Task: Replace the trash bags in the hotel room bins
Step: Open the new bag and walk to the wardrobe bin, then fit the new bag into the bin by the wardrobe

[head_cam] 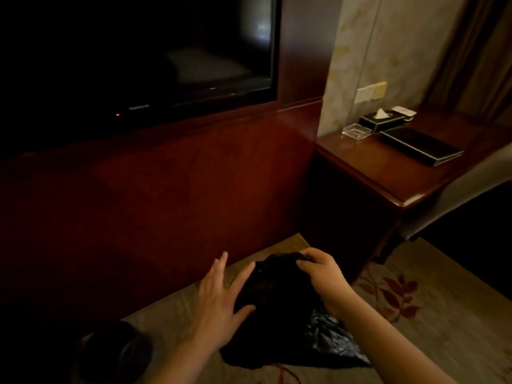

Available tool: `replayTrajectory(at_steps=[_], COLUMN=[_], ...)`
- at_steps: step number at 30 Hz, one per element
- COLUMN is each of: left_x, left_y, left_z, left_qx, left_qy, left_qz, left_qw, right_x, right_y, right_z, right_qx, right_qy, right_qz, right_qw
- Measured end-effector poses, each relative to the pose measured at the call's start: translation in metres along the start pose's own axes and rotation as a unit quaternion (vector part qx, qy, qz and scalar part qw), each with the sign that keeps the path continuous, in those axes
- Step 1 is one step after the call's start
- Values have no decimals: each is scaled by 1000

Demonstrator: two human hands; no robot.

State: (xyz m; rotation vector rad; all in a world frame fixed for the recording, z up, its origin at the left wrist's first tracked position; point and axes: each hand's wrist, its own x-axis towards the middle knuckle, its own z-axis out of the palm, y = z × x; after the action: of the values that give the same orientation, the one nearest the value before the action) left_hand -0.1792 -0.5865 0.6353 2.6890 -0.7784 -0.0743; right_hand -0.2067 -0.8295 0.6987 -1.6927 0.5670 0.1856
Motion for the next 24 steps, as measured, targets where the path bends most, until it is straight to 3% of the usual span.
replayTrajectory(at_steps=[3,9,10,13,15,18,21,24], left_x=[4,-13,-16,-22,-29,-42,-53,-59], left_y=[-38,-104,-115,-140,-153,-171,-199,-229], left_z=[3,-9,-10,-22,-25,-30,-50,-69], left_qx=[-91,-209,-252,-409,-411,-360,-416,-444], left_qy=[-37,41,27,-122,-154,-77,-23,-3], left_qz=[-64,-68,-79,-144,-141,-163,-227,-272], left_qw=[993,975,964,893,887,915,880,854], right_x=[3,7,7,10,12,16,19,20], right_y=[-18,-41,-45,-55,-60,-65,-70,-74], right_z=[39,101,111,138,153,172,188,202], right_qx=[-34,-56,-57,-75,-92,-107,-150,-222], right_qy=[-43,-59,-59,-64,-63,-60,-61,-131], right_qz=[-6,-19,-20,-25,-30,-53,-107,-135], right_qw=[998,997,996,995,993,991,981,957])
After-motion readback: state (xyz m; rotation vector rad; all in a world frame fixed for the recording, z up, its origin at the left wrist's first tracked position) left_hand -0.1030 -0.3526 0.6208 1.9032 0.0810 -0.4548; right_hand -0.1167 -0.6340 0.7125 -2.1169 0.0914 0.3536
